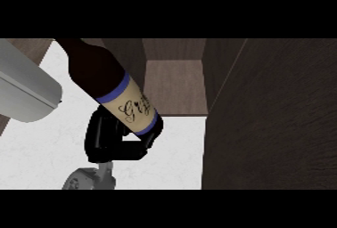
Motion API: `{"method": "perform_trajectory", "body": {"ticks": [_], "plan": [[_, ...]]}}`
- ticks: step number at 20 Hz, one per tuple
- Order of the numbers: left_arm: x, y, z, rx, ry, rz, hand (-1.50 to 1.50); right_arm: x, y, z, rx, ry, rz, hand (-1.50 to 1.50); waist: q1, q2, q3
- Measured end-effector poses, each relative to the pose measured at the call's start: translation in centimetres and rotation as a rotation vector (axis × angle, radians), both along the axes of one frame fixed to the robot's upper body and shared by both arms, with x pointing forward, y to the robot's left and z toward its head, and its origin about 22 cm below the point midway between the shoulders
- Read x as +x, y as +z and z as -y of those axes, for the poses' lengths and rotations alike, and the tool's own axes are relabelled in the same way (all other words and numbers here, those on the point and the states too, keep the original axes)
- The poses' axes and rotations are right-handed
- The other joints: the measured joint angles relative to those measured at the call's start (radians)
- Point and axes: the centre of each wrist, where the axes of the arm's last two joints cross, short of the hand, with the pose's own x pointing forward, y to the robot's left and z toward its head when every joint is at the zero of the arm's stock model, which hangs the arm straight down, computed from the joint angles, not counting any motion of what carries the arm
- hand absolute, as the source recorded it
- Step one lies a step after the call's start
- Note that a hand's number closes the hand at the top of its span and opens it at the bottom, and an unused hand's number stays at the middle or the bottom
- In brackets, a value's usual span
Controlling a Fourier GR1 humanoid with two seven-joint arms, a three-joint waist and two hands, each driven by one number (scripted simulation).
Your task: Pick up the wine, place it into the cabinet and close the cabinet
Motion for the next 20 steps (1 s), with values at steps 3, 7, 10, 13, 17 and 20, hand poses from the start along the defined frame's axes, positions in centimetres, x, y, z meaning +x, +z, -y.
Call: {"method": "perform_trajectory", "body": {"ticks": [3, 7, 10, 13, 17, 20], "plan": [[1.5, 0.3, 1.6, 0.044, 0.002, 0.008, 1.5, -0.1, 0.0, -0.4, 0.002, 0.0, 0.003, -1.5, -0.002, 0.0, 0.0], [2.9, 0.4, 3.1, 0.102, 0.015, 0.001, 1.5, -0.7, 0.4, -0.2, 0.0, -0.006, 0.006, -1.5, -0.004, 0.0, 0.0], [4.0, -0.2, 4.2, 0.14, 0.017, -0.012, 1.5, -0.5, 0.5, -0.3, -0.006, -0.002, 0.006, -1.5, -0.005, 0.001, 0.0], [4.8, -0.7, 5.1, 0.166, 0.025, -0.017, 1.5, 0.1, 0.6, -0.6, -0.003, -0.007, 0.006, -1.5, -0.004, 0.001, 0.0], [4.8, -1.9, 5.6, 0.163, 0.036, -0.044, 1.5, 0.1, 0.2, -0.5, -0.005, -0.005, 0.006, -1.5, -0.003, 0.001, 0.0], [5.3, -2.6, 6.1, 0.169, 0.052, -0.061, 1.5, 0.1, 1.2, -0.4, -0.005, -0.002, 0.008, -1.5, -0.005, 0.001, 0.0]]}}
